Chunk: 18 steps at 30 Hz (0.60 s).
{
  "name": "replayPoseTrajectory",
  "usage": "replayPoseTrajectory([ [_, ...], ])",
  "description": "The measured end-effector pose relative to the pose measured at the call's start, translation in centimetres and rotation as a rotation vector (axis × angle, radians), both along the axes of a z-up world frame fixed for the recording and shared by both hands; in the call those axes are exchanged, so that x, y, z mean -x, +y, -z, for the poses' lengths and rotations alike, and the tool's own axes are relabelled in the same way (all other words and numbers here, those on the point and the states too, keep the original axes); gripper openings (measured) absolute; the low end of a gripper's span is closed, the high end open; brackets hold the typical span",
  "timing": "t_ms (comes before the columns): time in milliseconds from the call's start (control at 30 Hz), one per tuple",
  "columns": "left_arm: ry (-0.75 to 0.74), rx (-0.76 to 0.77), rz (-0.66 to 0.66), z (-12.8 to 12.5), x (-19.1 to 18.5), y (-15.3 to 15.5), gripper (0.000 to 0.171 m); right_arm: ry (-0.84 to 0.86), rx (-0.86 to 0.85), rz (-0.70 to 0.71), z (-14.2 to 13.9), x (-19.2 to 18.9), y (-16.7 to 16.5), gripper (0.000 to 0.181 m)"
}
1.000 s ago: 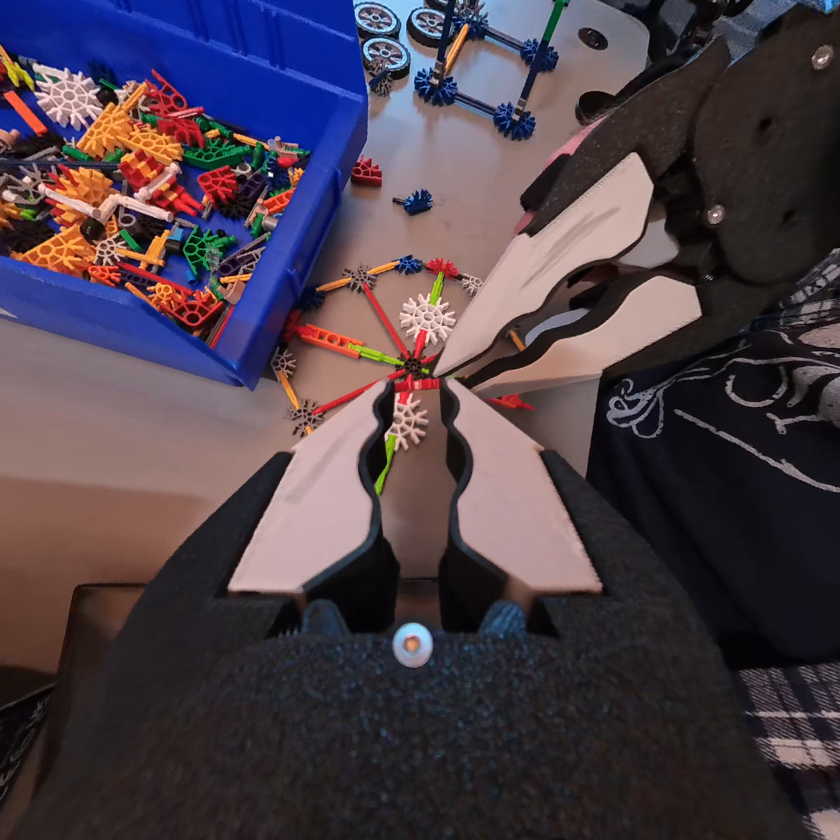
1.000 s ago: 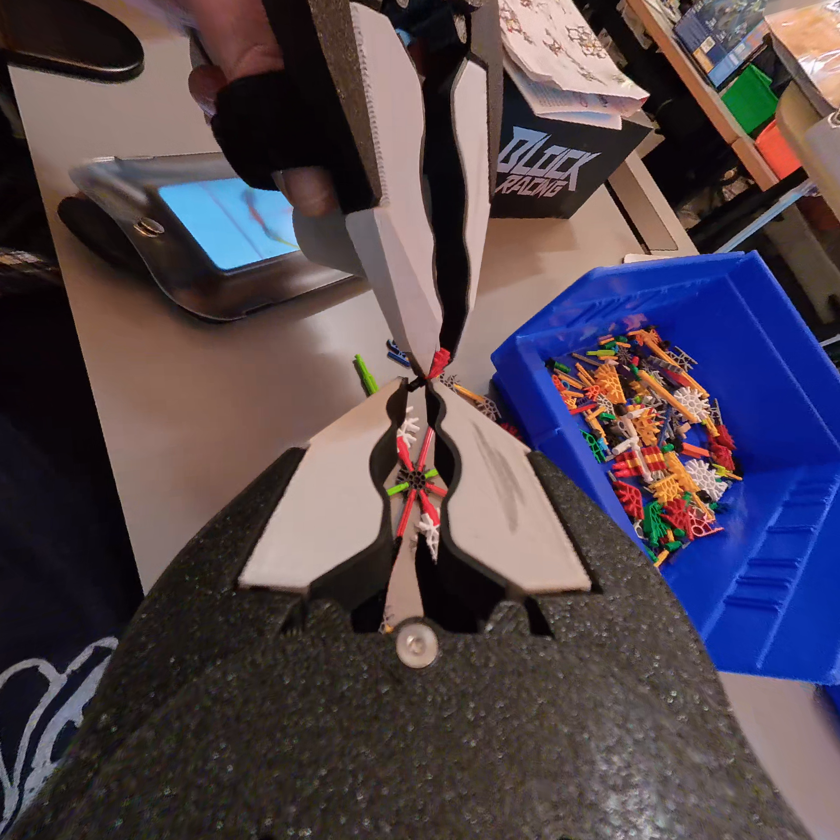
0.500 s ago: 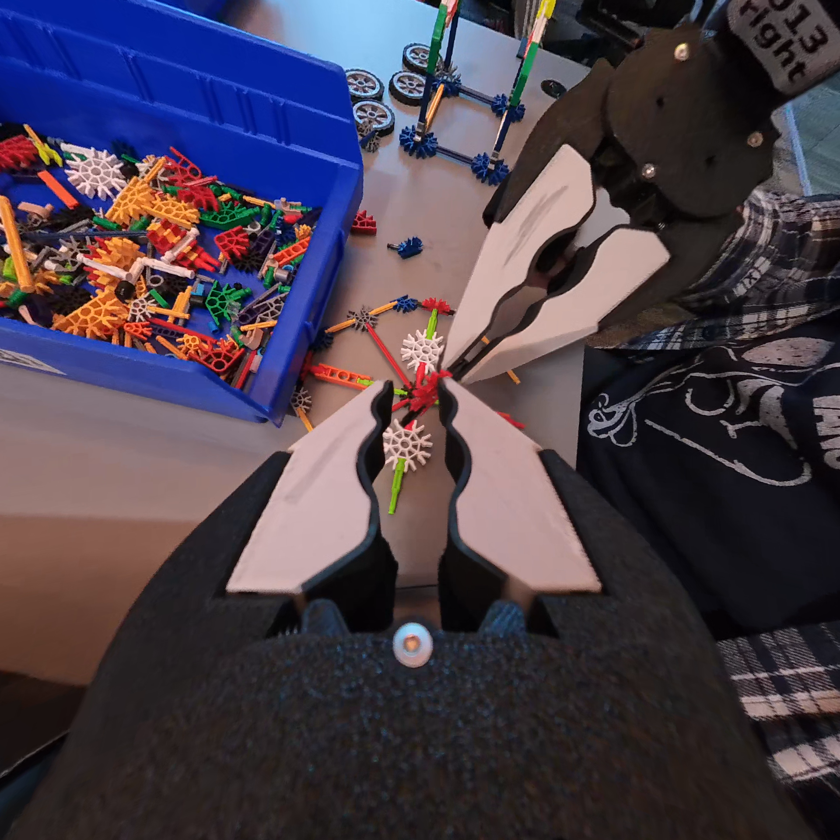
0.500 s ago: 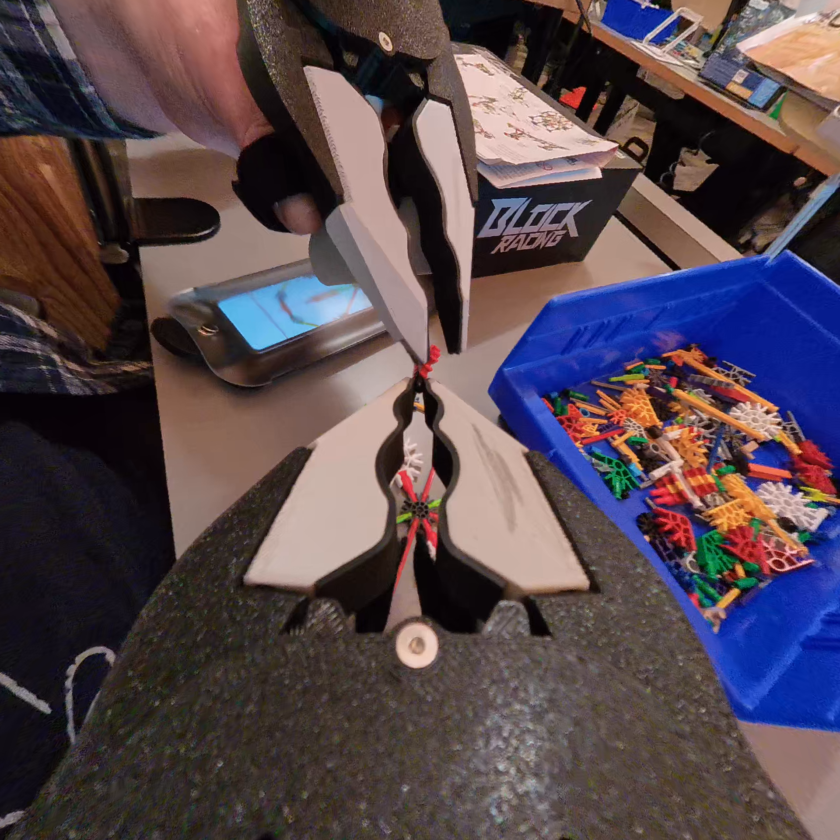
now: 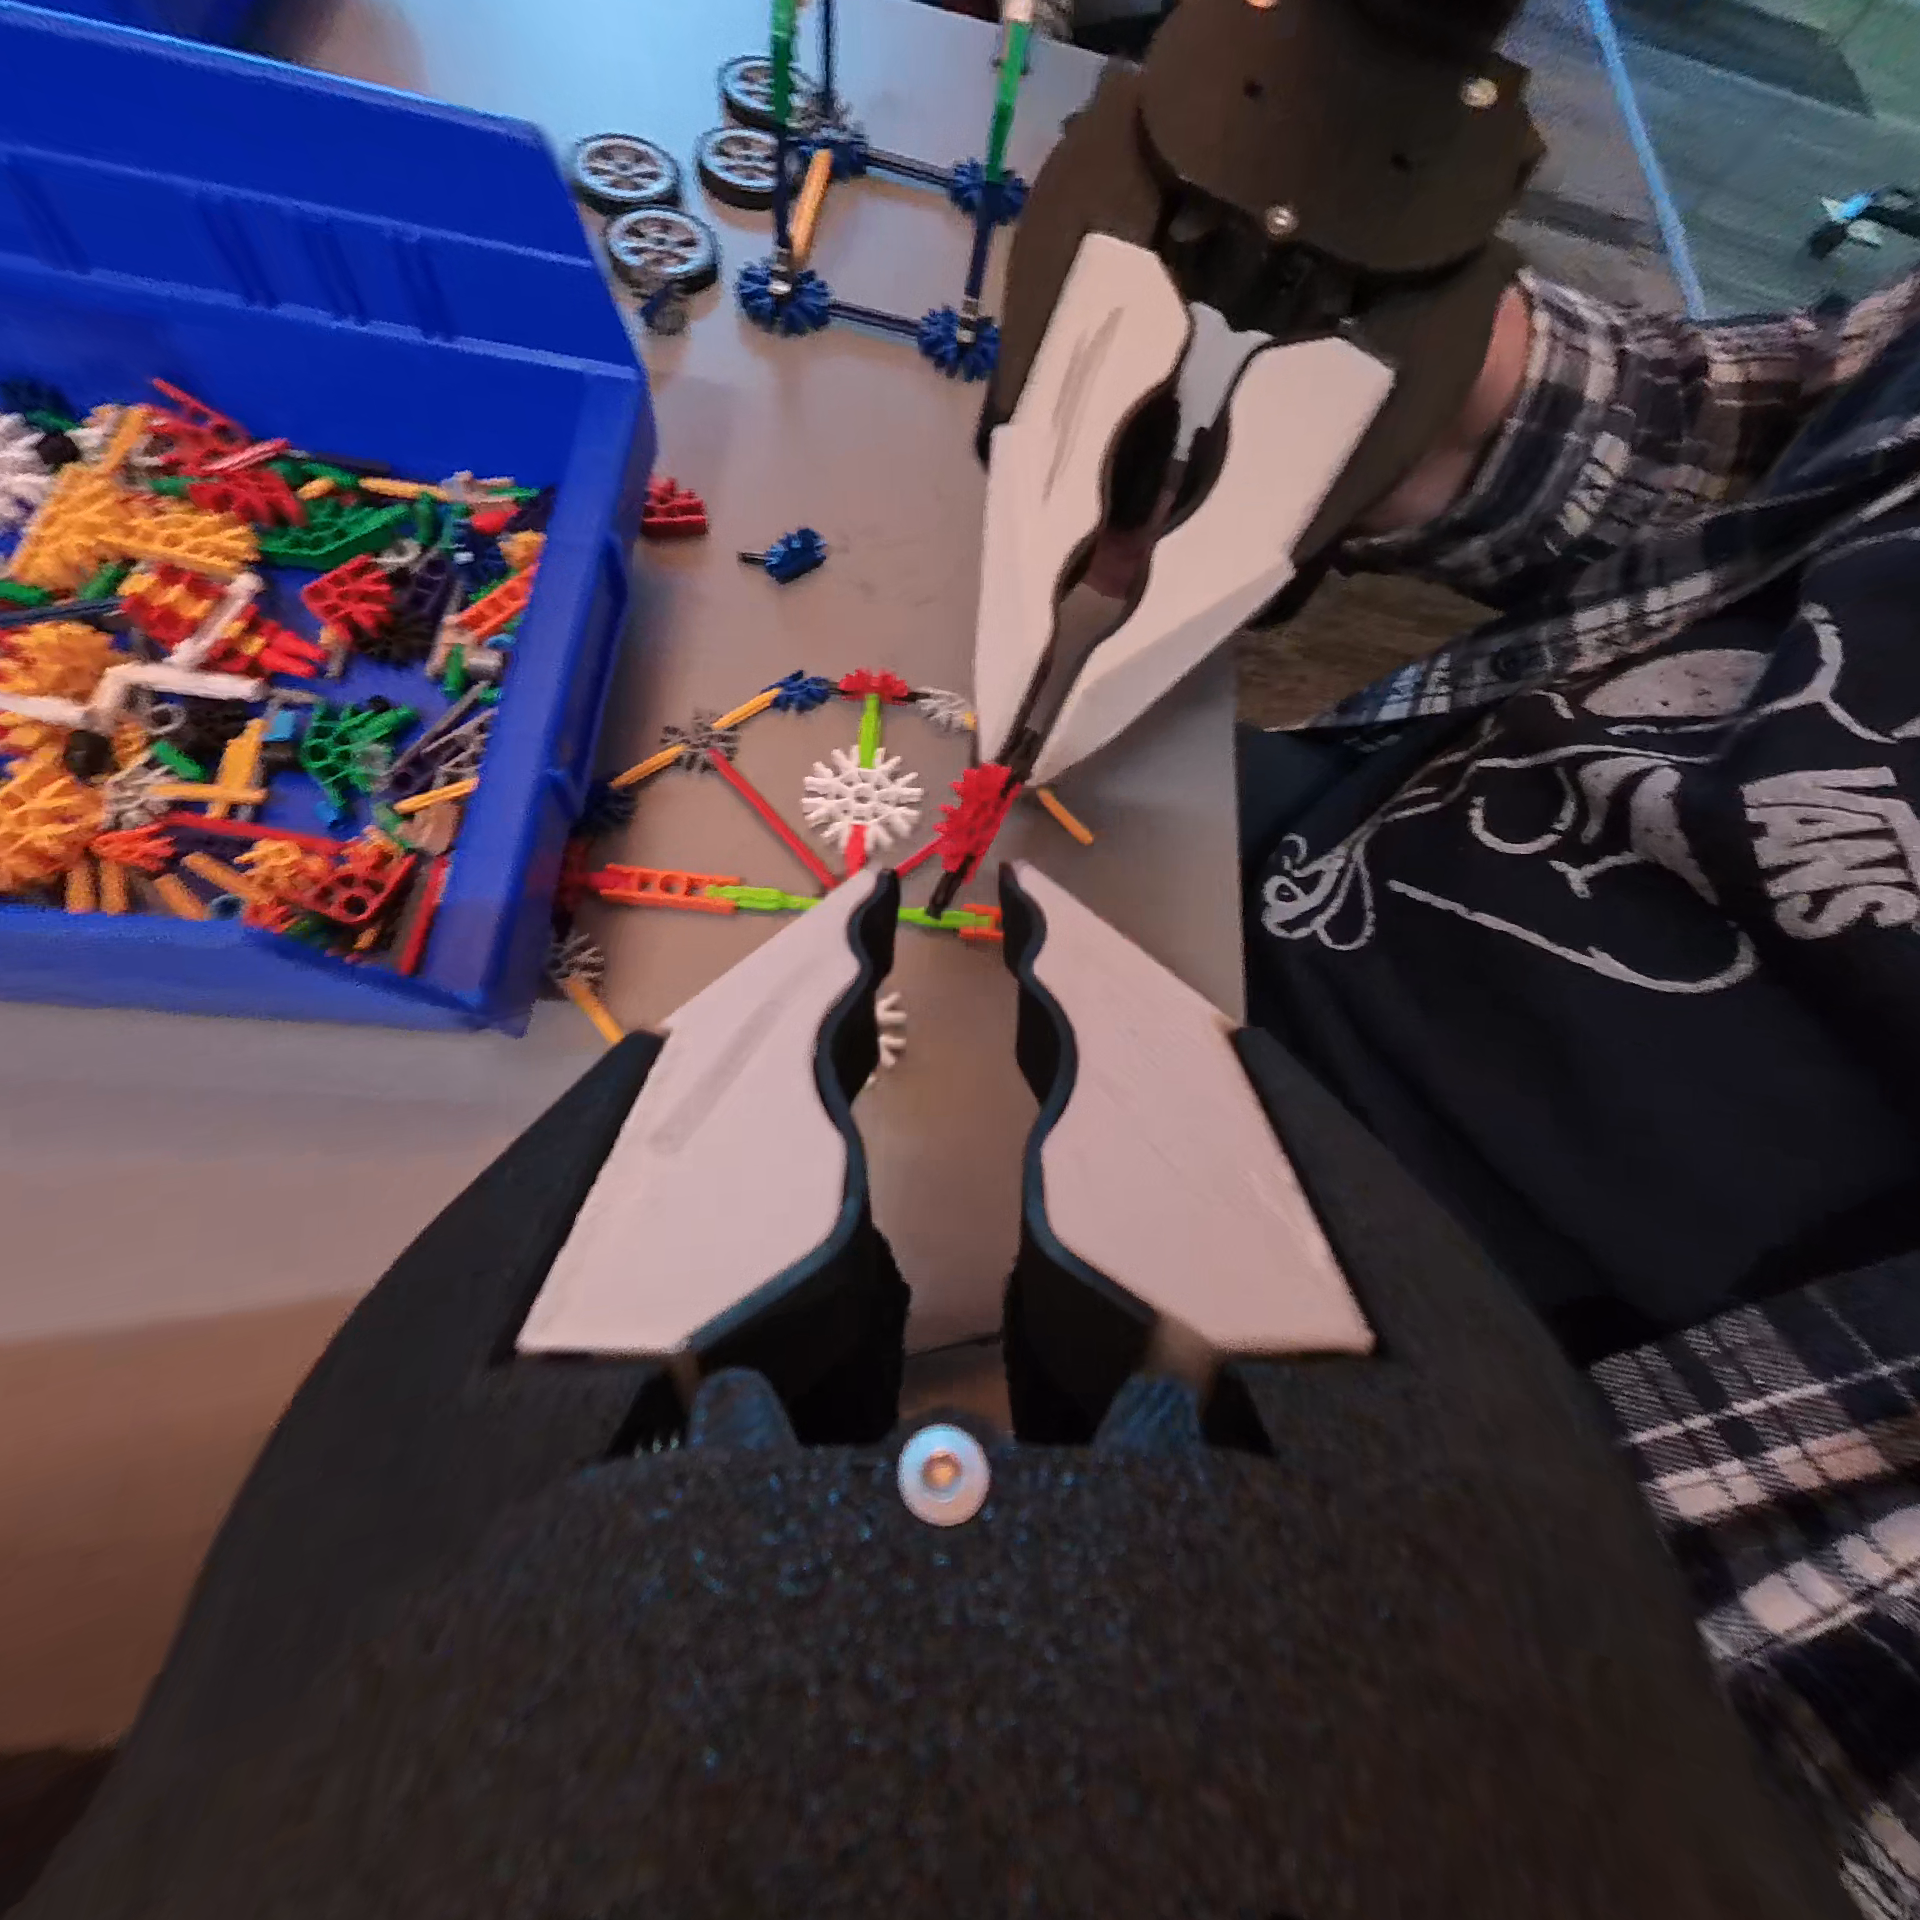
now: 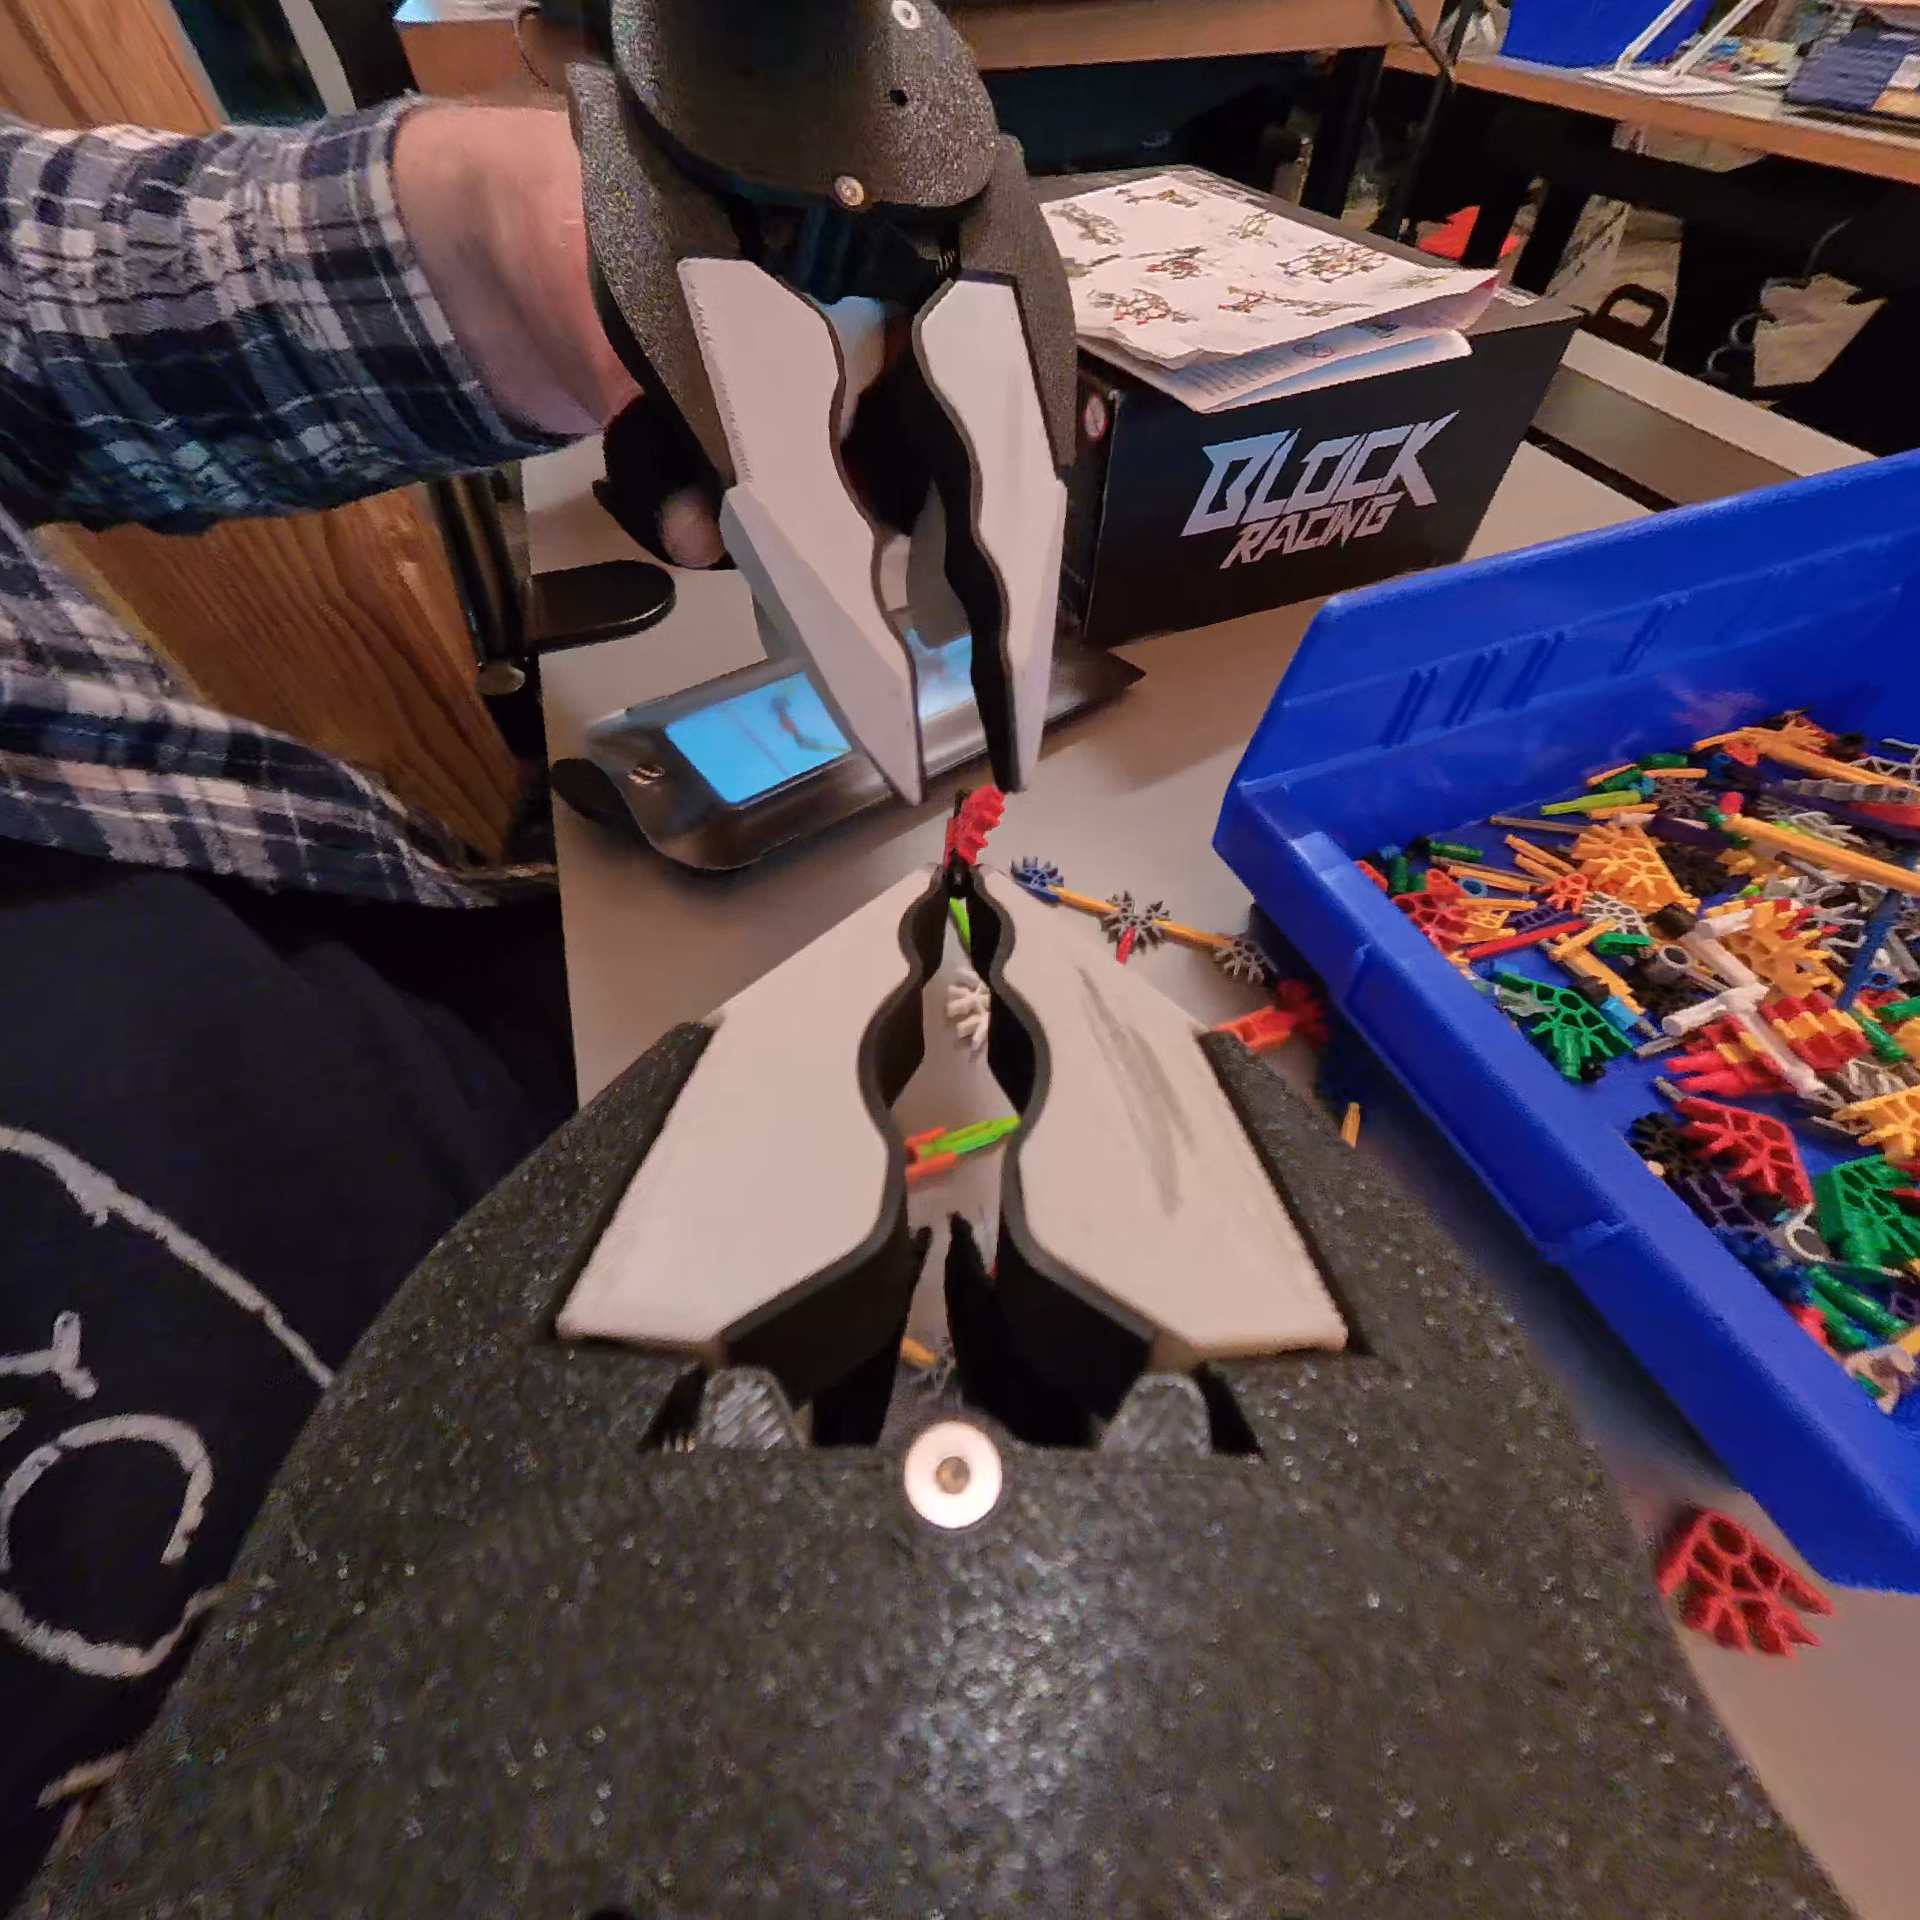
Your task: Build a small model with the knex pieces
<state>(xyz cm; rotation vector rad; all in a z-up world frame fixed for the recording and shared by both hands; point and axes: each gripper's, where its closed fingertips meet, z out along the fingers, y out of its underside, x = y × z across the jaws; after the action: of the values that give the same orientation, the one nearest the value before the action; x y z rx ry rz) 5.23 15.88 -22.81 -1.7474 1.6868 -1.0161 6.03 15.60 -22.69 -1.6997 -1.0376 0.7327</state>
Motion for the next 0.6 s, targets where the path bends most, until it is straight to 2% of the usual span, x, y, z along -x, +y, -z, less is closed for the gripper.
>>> replayPoseTrajectory([
  [167,0.028,0.019,0.103,1.5,-1.1,-2.5,0.011,0.019,0.032,-0.069,0.4,-0.7,-1.8,0.002],
  [333,0.047,-0.008,0.136,2.5,-1.8,-3.7,0.005,0.002,0.072,-0.08,1.5,-1.4,-2.8,0.003],
  [600,0.177,-0.124,0.152,6.2,-2.0,-5.7,0.003,-0.149,0.14,-0.087,5.2,-2.6,-4.5,0.012],
])
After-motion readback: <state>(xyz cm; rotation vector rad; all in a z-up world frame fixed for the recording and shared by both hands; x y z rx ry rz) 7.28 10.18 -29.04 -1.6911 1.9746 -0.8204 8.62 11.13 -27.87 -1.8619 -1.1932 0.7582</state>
